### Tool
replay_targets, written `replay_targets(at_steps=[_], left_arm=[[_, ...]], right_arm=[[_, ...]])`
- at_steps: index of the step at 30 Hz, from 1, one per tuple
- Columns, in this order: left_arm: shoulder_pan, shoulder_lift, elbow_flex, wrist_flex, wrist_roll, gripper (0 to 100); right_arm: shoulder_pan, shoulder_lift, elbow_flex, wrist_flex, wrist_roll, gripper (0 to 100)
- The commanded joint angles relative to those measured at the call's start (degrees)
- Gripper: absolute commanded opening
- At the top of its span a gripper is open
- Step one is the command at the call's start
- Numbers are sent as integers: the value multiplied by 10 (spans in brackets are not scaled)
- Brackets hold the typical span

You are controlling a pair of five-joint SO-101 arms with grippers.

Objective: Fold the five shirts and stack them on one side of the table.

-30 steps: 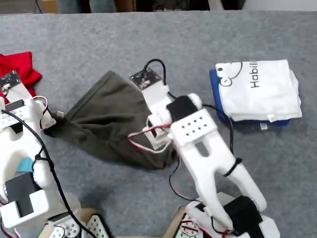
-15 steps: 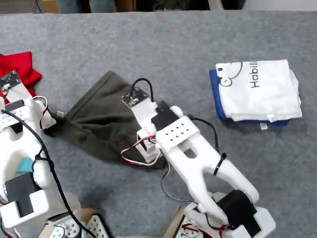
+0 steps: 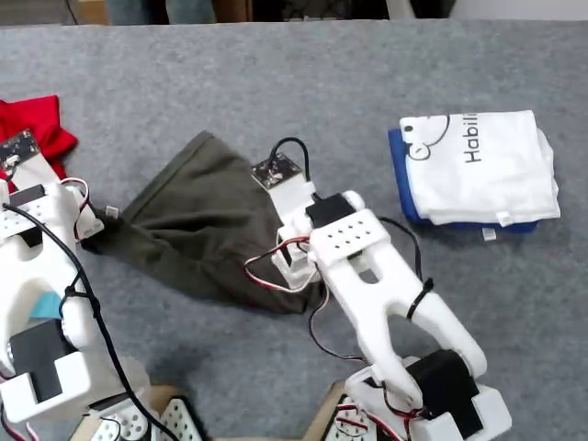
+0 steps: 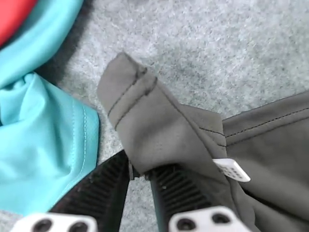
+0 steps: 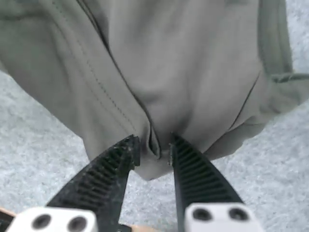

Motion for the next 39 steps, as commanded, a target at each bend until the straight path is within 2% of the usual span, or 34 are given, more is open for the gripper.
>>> replay_targets(at_steps=[1,6,24,33,39], left_arm=[[0,-4,-1,-6,-4,29],[0,-4,-1,-5,-4,29],[0,-4,-1,-5,-4,29],[0,-4,-1,-5,-4,29],[0,-4,-1,-5,-4,29]], right_arm=[[-26,-1,6,-5,-1,109],[-55,-1,9,-6,-1,109],[-58,-2,51,-31,4,107],[-75,-39,-15,55,0,110],[-80,-37,7,37,-1,110]])
